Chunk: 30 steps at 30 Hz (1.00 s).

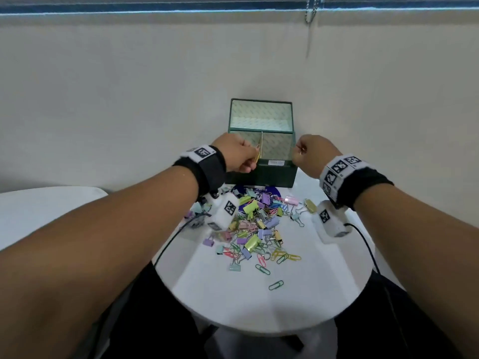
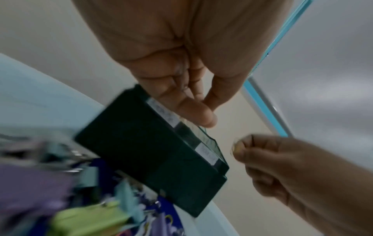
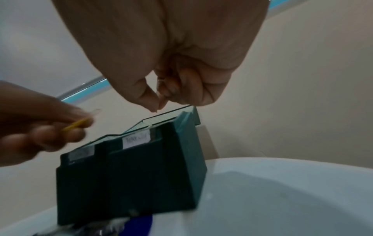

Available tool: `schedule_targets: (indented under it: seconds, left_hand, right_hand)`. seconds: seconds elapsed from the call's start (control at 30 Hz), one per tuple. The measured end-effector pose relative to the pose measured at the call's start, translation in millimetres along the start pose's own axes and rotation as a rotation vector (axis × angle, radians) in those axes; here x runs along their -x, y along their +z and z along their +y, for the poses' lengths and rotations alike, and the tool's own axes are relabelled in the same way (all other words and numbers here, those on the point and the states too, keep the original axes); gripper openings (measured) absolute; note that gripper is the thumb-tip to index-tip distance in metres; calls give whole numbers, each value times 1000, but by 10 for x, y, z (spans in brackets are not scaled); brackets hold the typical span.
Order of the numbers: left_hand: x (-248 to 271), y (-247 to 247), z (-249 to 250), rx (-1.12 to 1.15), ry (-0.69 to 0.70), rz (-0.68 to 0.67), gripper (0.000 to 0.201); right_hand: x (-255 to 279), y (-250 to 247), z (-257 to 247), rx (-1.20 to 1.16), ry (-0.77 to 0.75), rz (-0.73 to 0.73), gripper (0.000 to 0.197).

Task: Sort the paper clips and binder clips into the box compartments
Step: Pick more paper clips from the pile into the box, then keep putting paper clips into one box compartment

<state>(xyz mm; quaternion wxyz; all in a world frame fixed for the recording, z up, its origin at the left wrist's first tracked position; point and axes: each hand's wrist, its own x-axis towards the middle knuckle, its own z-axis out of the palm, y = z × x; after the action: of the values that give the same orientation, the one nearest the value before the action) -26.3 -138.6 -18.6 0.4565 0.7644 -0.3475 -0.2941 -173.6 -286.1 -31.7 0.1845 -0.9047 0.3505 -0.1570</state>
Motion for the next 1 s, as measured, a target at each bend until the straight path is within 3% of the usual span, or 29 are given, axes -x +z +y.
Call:
schedule_targets:
  seconds: [0.17,0.23,0.3,0.43,0.5,0.6,0.67,0.8,1.0]
  left_hand:
    - [-275,283,182,74,-20,82,15]
    - [-350,289,180,29,7,82,9]
    - [-341,241,177,24,15,70,15]
    - [-62,47,71,49,93,101,15]
    - [176,-102,-84,-140,176,61,8]
    - [420,-335,-337,-658,201,-87,6]
    - [466,-463,-461,-884,185,-68,9]
    - [405,-580,-640,-1086,154,27,20]
    - [317,-529,-743,-1111,147,-48,22]
  right_hand:
    - [-233,56,-289,87,-38,-10,7]
    - [-258,78,-337,98,-34,-40,16]
    - [-247,69,-330,110,-26,-55,18]
    - [-42,1,-200,-12,-87,41,38]
    - [154,-5,-128,-120,-176,54,24]
    - [386,81,-46,17,-244,-251,21]
    - [433,187,-10,174,-213,-376,19]
    - [421,352,6,228,-128,-367,19]
    - [432,354,-6,286,-134,-375,20]
